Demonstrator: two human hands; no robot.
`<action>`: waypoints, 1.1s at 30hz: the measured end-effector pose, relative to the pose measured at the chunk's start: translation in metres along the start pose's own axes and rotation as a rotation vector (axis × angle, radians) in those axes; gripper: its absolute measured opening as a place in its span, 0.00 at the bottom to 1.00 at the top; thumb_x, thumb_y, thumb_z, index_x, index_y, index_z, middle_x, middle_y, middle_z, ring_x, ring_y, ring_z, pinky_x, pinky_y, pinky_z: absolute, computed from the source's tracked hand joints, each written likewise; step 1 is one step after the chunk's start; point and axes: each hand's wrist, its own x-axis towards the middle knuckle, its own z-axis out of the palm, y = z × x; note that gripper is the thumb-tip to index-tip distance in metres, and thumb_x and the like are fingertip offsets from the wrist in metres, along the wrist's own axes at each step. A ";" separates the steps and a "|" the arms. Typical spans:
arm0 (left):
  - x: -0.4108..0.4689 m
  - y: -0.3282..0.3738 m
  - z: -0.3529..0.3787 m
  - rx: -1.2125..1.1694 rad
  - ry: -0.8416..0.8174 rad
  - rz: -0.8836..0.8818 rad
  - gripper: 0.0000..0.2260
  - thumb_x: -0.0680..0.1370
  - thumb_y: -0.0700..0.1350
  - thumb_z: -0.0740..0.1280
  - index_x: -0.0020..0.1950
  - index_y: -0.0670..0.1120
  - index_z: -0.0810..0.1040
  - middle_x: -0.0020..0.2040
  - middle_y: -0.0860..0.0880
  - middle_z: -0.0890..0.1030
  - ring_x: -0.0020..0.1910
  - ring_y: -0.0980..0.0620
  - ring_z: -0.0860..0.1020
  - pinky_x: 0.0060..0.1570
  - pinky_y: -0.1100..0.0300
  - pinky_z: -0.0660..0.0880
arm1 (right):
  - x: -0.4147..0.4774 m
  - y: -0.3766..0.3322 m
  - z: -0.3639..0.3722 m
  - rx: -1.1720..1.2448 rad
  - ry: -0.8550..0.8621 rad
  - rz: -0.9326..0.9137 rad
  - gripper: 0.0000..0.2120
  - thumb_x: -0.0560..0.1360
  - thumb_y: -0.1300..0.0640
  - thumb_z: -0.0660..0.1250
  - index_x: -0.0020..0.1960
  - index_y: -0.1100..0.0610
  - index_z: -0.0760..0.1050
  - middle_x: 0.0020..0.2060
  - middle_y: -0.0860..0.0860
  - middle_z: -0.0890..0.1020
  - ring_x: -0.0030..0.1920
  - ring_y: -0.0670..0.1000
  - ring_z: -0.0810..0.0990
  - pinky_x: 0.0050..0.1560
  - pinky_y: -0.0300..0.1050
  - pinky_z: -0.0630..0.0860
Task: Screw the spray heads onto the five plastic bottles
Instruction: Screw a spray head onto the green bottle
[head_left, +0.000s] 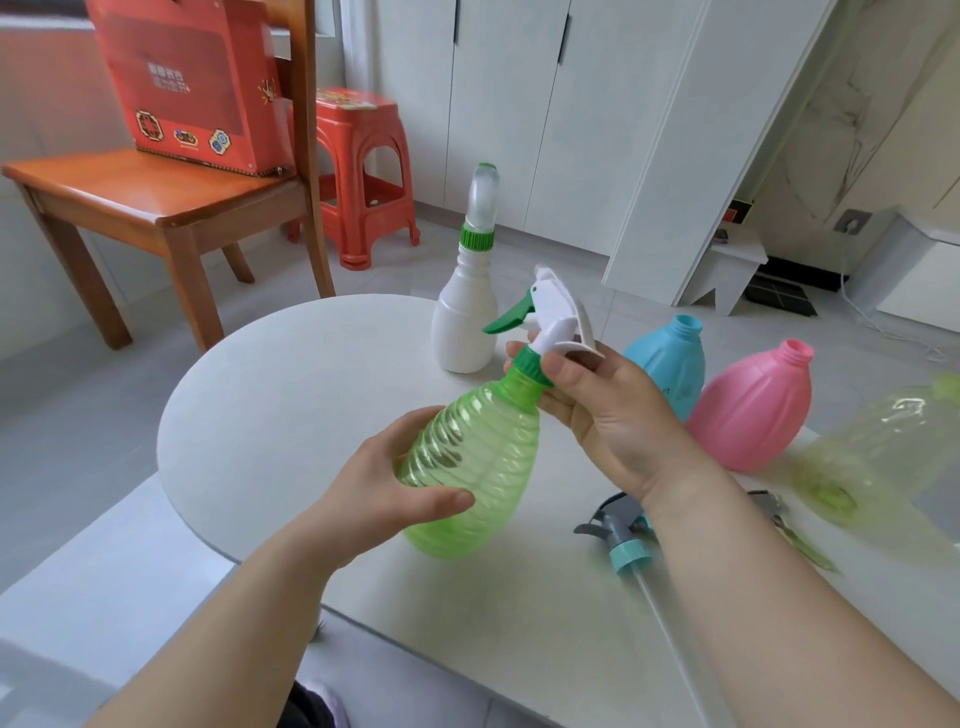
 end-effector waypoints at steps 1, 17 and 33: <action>0.000 0.000 0.000 -0.004 -0.007 0.002 0.31 0.50 0.54 0.73 0.53 0.58 0.73 0.53 0.52 0.81 0.51 0.55 0.80 0.50 0.62 0.77 | -0.001 0.001 -0.001 0.006 -0.019 0.003 0.07 0.61 0.58 0.66 0.39 0.55 0.78 0.36 0.48 0.85 0.41 0.46 0.83 0.49 0.39 0.79; 0.003 -0.013 0.027 0.317 0.296 0.089 0.35 0.56 0.50 0.78 0.59 0.56 0.68 0.54 0.59 0.72 0.50 0.61 0.70 0.46 0.77 0.67 | 0.003 0.033 0.020 -0.301 0.394 -0.133 0.08 0.69 0.53 0.69 0.40 0.50 0.69 0.35 0.44 0.74 0.36 0.39 0.75 0.39 0.33 0.71; 0.005 -0.011 0.029 0.020 0.195 0.070 0.29 0.51 0.56 0.73 0.49 0.62 0.67 0.50 0.61 0.75 0.43 0.70 0.76 0.35 0.76 0.72 | 0.003 0.032 0.037 -0.244 0.302 -0.198 0.10 0.67 0.58 0.71 0.41 0.49 0.71 0.39 0.46 0.78 0.43 0.46 0.77 0.48 0.41 0.73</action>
